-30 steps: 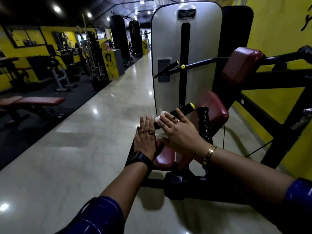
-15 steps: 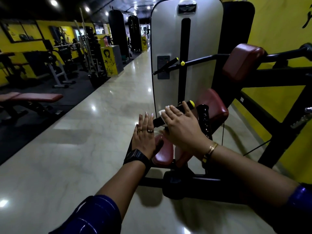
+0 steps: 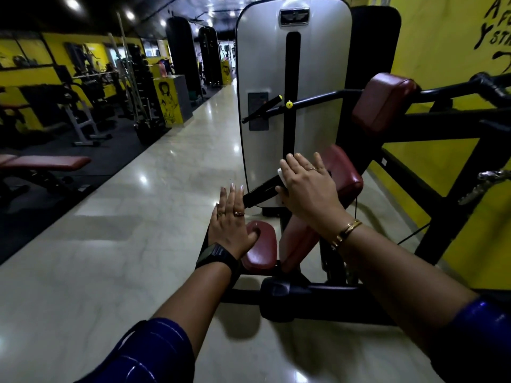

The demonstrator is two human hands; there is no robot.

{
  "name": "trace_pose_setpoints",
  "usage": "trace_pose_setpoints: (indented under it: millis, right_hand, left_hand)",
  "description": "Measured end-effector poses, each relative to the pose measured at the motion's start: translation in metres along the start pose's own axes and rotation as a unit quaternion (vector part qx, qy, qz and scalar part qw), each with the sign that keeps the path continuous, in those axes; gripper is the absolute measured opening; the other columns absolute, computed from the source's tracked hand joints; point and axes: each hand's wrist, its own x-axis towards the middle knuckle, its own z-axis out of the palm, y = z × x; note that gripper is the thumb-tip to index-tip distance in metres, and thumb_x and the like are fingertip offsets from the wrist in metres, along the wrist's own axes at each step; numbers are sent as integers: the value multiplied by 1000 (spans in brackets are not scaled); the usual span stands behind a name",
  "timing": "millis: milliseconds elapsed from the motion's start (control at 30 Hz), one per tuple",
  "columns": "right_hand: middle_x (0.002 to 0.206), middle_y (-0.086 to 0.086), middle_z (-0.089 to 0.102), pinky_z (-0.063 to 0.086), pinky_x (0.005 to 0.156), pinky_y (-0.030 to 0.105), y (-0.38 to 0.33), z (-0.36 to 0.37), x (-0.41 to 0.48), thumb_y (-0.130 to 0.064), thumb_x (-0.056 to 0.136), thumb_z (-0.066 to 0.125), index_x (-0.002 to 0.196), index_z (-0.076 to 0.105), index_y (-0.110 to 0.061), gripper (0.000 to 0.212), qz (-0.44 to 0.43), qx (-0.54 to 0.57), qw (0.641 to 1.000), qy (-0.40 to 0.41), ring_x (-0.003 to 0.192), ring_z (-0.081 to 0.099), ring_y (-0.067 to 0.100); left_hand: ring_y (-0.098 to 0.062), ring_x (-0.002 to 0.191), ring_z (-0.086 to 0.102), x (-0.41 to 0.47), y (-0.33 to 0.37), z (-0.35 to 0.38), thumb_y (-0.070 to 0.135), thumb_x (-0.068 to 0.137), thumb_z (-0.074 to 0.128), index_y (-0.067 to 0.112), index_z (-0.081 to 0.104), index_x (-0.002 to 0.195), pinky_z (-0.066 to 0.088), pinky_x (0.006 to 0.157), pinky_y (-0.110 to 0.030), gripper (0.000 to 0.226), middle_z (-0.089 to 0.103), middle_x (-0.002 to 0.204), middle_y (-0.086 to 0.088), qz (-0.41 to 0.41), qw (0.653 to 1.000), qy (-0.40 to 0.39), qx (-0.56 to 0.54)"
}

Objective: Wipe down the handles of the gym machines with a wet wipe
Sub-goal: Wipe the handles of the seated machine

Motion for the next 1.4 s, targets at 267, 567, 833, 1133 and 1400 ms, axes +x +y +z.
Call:
trace_pose_setpoints:
  millis: [267,567,833,1133,1400]
  right_hand:
    - [158,15,21,4,119,36,5,-1,-9,-13,100,32,150,26,-4,51,1,65,998,2,147,18,26]
    - [89,12,66,41,64,33,24,-13,-2,-20,92,44,108,62,-10,26,130,208,968,55,84,62,31]
    - [137,1,57,37,107,25,27,-16,3,-10,95,42,135,55,-21,44,100,372,923,10,127,51,16]
    - [129,10,61,45,99,39,23,-22,-9,-12,94,46,132,57,-16,41,84,289,953,41,117,57,25]
    - [131,14,55,46,96,42,18,-4,-4,-6,95,44,132,49,-8,38,67,216,973,44,119,54,32]
  left_hand:
    - [-27,147,12,1,1,-3,51,68,38,11,6,153,34,113,-46,99,24,158,-16,20,1000,9,12]
    - [-23,146,18,0,1,-6,44,66,44,13,5,152,30,113,-39,99,30,156,-14,86,996,11,-34]
    - [-25,145,19,2,1,-8,43,67,43,16,2,152,40,109,-46,98,31,155,-16,96,994,7,-48]
    - [-26,145,21,2,3,-9,41,69,42,15,3,152,42,106,-49,95,34,154,-18,93,995,2,-49]
    - [-25,145,20,1,3,-10,41,68,42,18,1,153,42,107,-47,97,33,154,-17,90,995,0,-52]
